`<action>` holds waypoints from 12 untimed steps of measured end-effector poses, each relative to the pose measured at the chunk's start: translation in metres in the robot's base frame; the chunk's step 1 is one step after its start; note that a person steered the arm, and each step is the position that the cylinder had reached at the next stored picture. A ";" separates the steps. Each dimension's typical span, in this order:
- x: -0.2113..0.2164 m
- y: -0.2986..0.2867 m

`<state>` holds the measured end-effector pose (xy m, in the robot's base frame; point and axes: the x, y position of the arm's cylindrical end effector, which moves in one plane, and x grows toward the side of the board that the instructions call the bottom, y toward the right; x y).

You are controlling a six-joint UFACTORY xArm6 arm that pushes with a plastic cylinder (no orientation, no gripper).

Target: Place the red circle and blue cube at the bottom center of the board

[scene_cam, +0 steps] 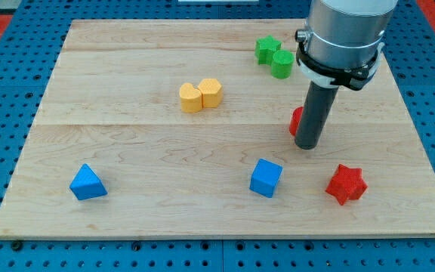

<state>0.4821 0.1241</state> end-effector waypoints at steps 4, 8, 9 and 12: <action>-0.057 0.056; -0.021 -0.063; -0.011 -0.092; -0.015 -0.182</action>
<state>0.4673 -0.0578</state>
